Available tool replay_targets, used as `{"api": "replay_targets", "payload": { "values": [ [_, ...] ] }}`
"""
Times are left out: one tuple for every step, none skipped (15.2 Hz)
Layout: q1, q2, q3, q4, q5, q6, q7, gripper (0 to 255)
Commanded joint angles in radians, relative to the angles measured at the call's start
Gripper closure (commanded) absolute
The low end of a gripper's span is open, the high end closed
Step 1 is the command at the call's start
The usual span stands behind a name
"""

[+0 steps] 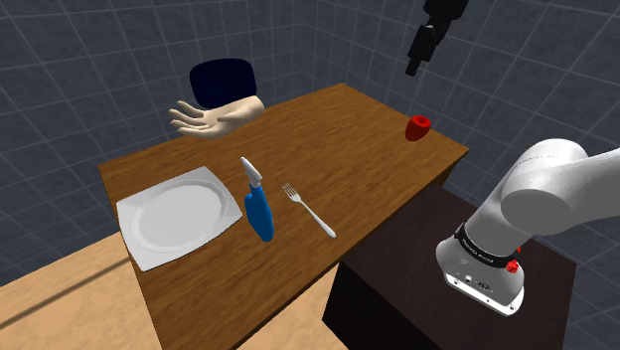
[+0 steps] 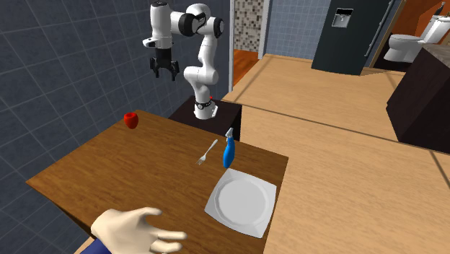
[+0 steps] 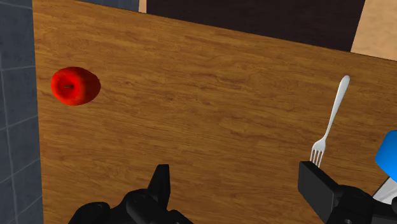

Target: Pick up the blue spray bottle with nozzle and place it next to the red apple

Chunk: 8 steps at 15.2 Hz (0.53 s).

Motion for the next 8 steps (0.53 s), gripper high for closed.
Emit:
{"api": "replay_targets", "payload": {
  "values": [
    [0.000, 0.000, 0.000, 0.000, 0.000, 0.000, 0.000, 0],
    [0.008, 0.009, 0.021, -0.004, 0.012, 0.007, 0.024, 0],
    [0.015, 0.019, 0.041, -0.007, 0.025, 0.015, 0.047, 0],
    [0.023, 0.031, 0.062, -0.009, 0.037, 0.023, 0.071, 0],
    [0.030, 0.043, 0.082, -0.009, 0.049, 0.031, 0.094, 0],
    [0.038, 0.057, 0.103, -0.009, 0.061, 0.039, 0.118, 0],
    [0.045, 0.072, 0.123, -0.007, 0.072, 0.047, 0.141, 0],
    [0.053, 0.088, 0.143, -0.004, 0.083, 0.056, 0.164, 0]
  ]
}}
